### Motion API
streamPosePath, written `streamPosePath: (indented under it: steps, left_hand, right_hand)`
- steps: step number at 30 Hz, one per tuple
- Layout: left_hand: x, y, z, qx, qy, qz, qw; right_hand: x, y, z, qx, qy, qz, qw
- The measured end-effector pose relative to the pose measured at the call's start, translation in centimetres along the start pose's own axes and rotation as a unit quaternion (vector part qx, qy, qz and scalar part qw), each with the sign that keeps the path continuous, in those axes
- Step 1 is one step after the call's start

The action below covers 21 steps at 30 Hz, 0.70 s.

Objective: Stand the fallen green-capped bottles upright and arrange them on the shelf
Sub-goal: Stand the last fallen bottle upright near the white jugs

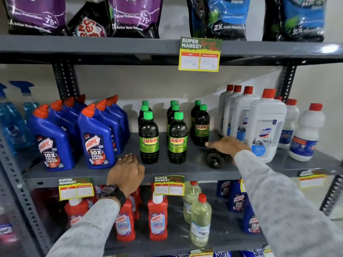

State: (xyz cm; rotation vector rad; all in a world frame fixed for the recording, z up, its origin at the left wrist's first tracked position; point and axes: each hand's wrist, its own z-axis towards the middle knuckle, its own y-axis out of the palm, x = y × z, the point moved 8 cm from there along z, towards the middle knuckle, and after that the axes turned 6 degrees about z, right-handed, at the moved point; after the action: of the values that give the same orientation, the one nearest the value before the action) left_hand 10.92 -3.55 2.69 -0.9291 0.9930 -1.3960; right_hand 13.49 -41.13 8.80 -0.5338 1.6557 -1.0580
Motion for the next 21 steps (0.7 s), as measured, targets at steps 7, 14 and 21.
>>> streamPosePath:
  steps: [7, 14, 21]
  left_hand:
    - [0.1, -0.2, -0.1, -0.001, 0.0, -0.007, 1.0]
    - [-0.2, 0.3, 0.1, -0.003, 0.003, -0.009, 1.0]
    - [-0.1, 0.0, -0.1, 0.009, -0.005, 0.001, 1.0]
  right_hand:
    - [1.5, 1.7, -0.3, -0.025, 0.049, 0.228, 0.972]
    - [-2.3, -2.1, -2.2, 0.056, -0.073, 0.275, 0.957]
    - [-4.5, -2.6, -5.3, 0.244, -0.223, 0.314, 0.89]
